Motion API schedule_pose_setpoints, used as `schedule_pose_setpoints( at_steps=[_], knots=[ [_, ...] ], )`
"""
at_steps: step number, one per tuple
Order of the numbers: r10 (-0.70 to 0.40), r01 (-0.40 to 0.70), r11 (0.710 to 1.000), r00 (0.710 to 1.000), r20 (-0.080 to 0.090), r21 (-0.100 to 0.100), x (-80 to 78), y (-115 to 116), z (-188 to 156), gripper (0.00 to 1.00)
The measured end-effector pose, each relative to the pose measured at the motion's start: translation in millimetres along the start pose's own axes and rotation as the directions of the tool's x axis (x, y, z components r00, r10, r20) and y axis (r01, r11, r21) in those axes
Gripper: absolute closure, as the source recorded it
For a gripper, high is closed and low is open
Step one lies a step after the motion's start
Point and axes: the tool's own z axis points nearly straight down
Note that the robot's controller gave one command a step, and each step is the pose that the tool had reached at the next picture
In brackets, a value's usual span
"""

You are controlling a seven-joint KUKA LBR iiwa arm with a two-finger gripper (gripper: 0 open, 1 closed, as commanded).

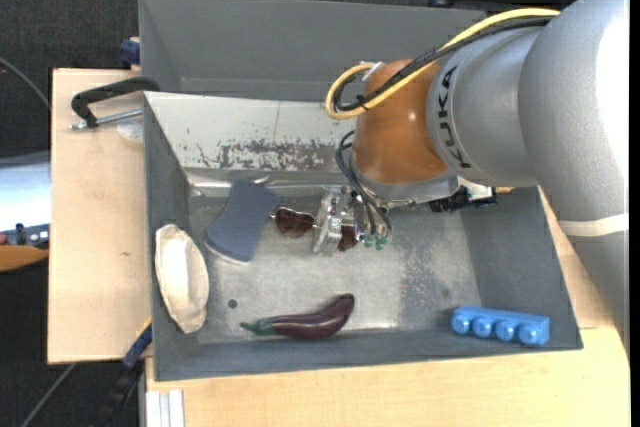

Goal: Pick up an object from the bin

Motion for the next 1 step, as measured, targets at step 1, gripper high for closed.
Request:
schedule_pose_setpoints(
  at_steps=[1],
  knots=[
    [-0.011, 0.011, 1.000, 1.000, 0.001, 0.000, -3.8, -2.0, 1.0, 1.00]
  ],
)
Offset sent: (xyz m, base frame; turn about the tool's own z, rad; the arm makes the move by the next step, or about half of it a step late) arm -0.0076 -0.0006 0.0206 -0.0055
